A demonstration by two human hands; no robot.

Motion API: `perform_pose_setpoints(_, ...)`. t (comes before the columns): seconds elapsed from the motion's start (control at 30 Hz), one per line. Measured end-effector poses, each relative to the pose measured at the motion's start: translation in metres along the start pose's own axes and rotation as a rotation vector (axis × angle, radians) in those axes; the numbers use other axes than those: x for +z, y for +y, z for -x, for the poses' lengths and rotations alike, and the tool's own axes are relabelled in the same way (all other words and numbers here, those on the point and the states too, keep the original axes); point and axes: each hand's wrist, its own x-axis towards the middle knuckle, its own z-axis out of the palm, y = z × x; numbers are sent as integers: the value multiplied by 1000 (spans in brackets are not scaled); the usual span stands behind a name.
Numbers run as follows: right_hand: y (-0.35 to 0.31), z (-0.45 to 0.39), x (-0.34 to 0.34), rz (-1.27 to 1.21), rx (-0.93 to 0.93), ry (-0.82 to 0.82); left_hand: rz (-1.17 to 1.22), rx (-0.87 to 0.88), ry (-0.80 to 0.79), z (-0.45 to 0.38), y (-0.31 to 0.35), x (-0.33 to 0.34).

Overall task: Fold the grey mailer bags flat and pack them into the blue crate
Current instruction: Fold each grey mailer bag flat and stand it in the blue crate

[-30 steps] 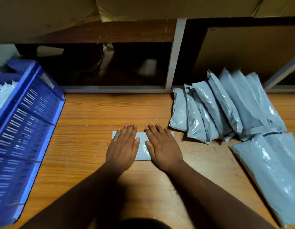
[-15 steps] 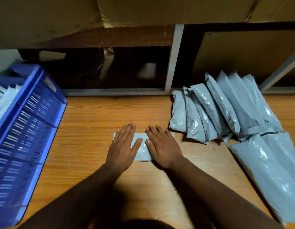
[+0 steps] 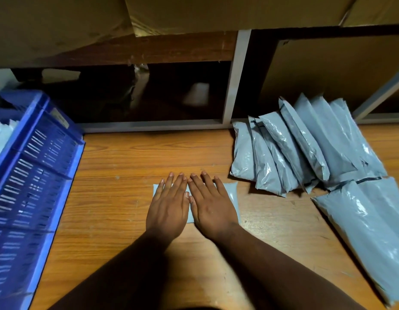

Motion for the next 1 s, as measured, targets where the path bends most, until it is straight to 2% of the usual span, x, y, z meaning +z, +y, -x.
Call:
perform_pose_setpoints(0.17,6,5,-2,-65,-27,-21,44,-12,-33,2,-4,0)
perform_pose_setpoints(0.37,39,28,-8,-72,81,-3,172,-156,-46,23,-32,1)
perform_pose_setpoints(0.63,38,26,-7,-95,72,-31,184,-122,-66,20,-34,6)
perform_pose_setpoints(0.77,43,31,-21,-164,59,-66,304,-113,-78,19,-39,-2)
perform_pose_setpoints(0.87,38,28,-32,-117,16,-23,304,-158,-10,15,-34,-17)
perform_pose_setpoints(0.93,24,17,-33,-105,-31,-5,225,-96,66,9,-25,-22)
perform_pose_setpoints(1.0,9,6,-24,-98,-41,-18,218,-24,70,3,-17,-15)
